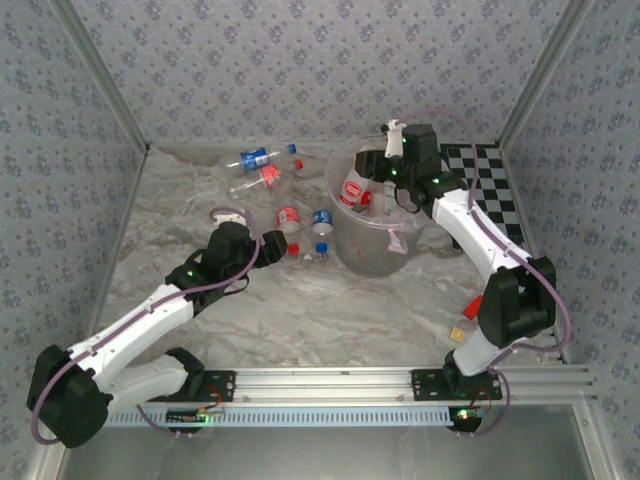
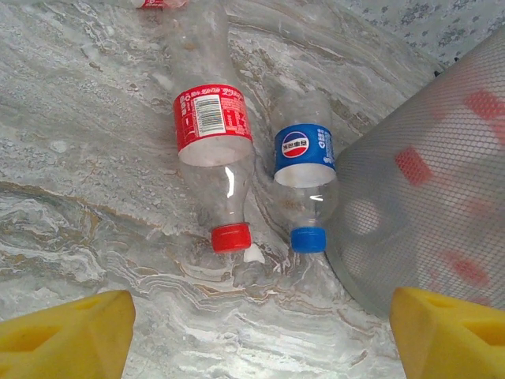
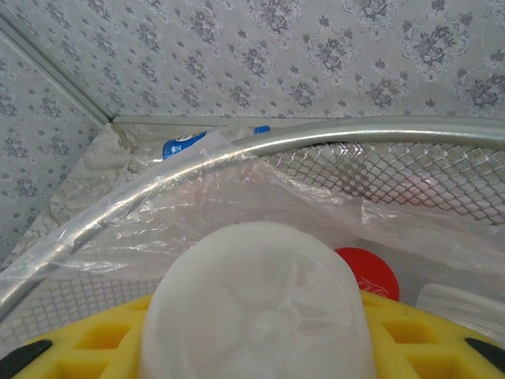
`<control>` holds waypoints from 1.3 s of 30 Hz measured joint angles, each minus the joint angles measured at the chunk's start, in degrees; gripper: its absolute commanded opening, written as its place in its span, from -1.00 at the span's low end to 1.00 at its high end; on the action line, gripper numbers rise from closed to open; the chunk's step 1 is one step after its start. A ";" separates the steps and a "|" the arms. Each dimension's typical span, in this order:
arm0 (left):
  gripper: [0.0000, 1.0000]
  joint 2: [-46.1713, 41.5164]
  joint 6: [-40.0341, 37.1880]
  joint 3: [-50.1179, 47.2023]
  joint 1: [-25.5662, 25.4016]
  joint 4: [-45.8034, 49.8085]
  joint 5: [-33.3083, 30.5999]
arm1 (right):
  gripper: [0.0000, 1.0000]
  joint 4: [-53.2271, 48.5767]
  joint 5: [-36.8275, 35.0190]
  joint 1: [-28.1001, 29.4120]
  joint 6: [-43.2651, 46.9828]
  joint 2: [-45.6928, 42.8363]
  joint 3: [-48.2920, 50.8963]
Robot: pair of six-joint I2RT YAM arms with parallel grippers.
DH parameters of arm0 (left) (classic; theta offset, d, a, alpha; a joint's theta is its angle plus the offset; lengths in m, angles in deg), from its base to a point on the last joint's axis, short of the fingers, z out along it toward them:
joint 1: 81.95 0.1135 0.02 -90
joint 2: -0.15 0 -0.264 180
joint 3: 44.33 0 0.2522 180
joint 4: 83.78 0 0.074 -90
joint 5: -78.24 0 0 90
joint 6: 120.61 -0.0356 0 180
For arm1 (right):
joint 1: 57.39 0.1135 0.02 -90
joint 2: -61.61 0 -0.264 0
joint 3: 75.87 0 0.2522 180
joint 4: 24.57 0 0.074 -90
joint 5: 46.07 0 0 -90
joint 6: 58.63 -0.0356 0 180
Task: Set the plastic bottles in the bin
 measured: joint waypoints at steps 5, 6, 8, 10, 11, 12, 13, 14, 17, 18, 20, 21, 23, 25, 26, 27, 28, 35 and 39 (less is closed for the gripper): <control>0.67 -0.20 0.22 -0.22 0.26 -0.04 0.07 | 0.30 -3.93 0.59 0.35 -1.33 -2.25 0.17; 0.67 -0.44 0.35 -0.42 0.26 0.00 0.07 | 0.44 -6.29 0.59 0.46 -1.11 -2.93 -0.11; 0.67 -0.92 0.52 -0.92 0.26 -0.04 0.07 | 0.64 -11.30 0.50 0.61 -0.50 -3.78 -1.95; 0.67 -1.11 0.57 -1.20 0.26 -0.04 0.11 | 0.66 -15.87 0.17 0.57 0.20 -4.22 -5.35; 0.67 -1.11 0.57 -1.27 0.26 -0.04 0.17 | 0.66 -17.99 -0.09 0.52 0.63 -4.50 -7.41; 0.67 -1.11 0.57 -1.36 0.26 -0.07 0.20 | 0.64 -19.50 -0.39 0.46 0.94 -4.83 -9.03; 0.67 -1.11 0.59 -1.42 0.28 -0.09 0.22 | 0.58 -20.70 -0.79 0.37 1.20 -5.33 -10.25; 0.67 -1.11 0.59 -1.51 0.31 -0.13 0.24 | 0.49 -21.88 -1.36 0.37 1.42 -6.01 -11.23; 0.67 -1.11 0.59 -1.95 0.55 -0.11 0.44 | 0.21 -24.90 -2.75 0.28 2.21 -7.28 -12.79; 0.68 -1.11 0.59 -2.05 0.63 -0.09 0.44 | 0.10 -25.73 -3.02 0.39 2.36 -7.30 -12.98; 0.67 -1.11 0.59 -2.14 0.63 -0.07 0.42 | -0.07 -27.19 -3.48 0.63 3.04 -6.69 -13.11; 0.68 -1.16 0.59 -2.14 0.63 -0.07 0.44 | -0.16 -27.96 -3.61 0.87 3.26 -5.90 -13.20; 0.67 -1.22 0.59 -2.19 0.63 -0.09 0.44 | -0.27 -28.83 -3.72 1.22 3.93 -4.07 -13.22; 0.67 -1.27 0.63 -2.36 0.63 -0.13 0.46 | -0.31 -29.29 -3.63 1.49 4.17 -1.92 -13.22; 0.67 -1.31 0.81 -2.58 0.63 -0.13 0.57 | -0.33 -29.27 -3.37 1.57 4.17 -0.79 -13.16; 0.67 -1.33 0.98 -2.91 0.63 -0.15 0.63 | -0.35 -29.18 -3.06 1.75 4.20 0.26 -13.07; 0.68 -1.38 1.01 -3.19 0.63 -0.13 0.72 | -0.39 -28.92 -2.78 1.84 4.22 1.01 -12.98; 0.68 -1.05 0.96 -3.72 0.63 0.09 1.05 | -0.47 -24.98 -0.52 4.50 4.28 3.58 -10.62; 0.67 0.98 0.87 -3.72 1.11 -0.17 1.36 | -0.43 -25.64 0.39 4.98 4.22 3.78 -8.59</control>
